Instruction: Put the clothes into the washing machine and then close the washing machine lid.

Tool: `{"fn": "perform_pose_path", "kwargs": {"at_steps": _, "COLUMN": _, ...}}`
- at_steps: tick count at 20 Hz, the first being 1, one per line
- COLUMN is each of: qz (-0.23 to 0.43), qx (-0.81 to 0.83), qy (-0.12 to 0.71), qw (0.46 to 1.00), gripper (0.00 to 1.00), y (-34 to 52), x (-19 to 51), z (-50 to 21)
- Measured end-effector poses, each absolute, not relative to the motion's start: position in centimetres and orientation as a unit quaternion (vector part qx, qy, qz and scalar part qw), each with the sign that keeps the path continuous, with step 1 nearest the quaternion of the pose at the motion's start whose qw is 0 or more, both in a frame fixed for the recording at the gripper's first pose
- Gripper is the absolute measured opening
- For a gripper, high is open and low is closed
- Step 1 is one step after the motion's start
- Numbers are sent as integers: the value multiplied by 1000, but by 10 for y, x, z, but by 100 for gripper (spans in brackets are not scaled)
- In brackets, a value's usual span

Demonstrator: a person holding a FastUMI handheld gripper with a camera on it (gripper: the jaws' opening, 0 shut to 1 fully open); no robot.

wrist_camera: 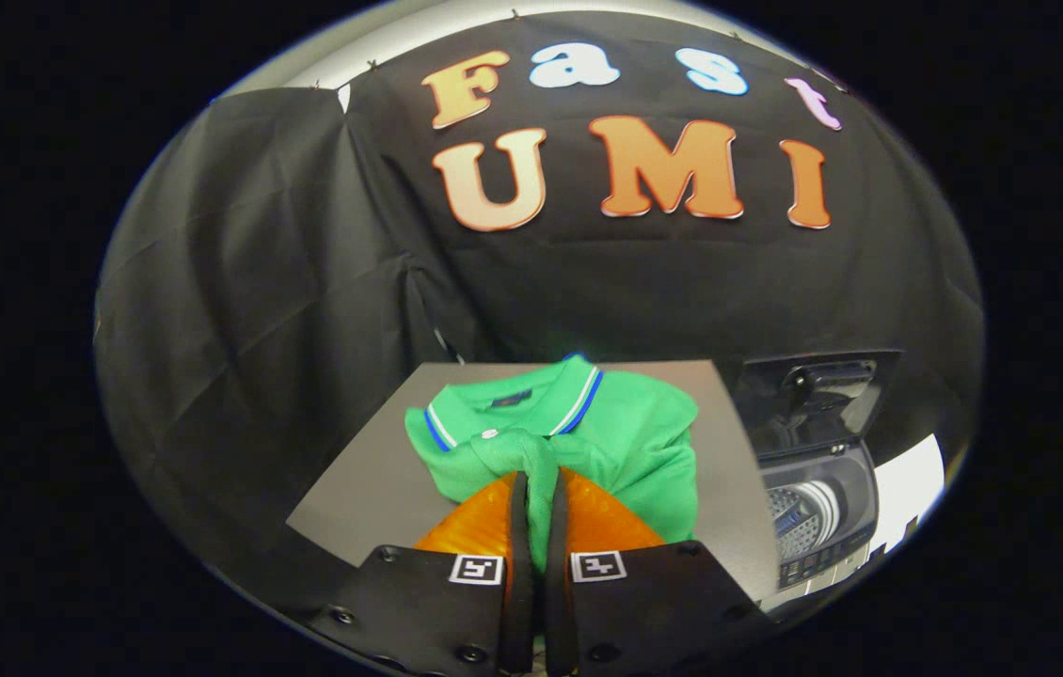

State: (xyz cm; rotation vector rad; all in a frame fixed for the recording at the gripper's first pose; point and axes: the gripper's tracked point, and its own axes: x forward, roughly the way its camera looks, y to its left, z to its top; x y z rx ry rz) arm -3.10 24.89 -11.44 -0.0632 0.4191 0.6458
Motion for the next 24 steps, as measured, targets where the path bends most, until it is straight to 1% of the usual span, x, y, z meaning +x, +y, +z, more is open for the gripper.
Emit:
{"fn": "perform_pose_path", "kwargs": {"at_steps": 6, "qz": 259, "qx": -8, "qy": 160, "qw": 952, "gripper": 13, "y": 189, "x": -8, "z": -62}}
{"fn": "perform_pose_path", "kwargs": {"at_steps": 12, "qz": 208, "qx": -3, "qy": 129, "qw": 969, "gripper": 13, "y": 134, "x": 10, "z": -26}}
{"fn": "perform_pose_path", "kwargs": {"at_steps": 19, "qz": 164, "qx": 17, "qy": 106, "qw": 981, "gripper": 13, "y": 71, "x": 32, "z": 2}}
{"fn": "perform_pose_path", "kwargs": {"at_steps": 24, "qz": 142, "qx": 32, "qy": 99, "qw": 984, "gripper": 13, "y": 13, "x": 58, "z": 10}}
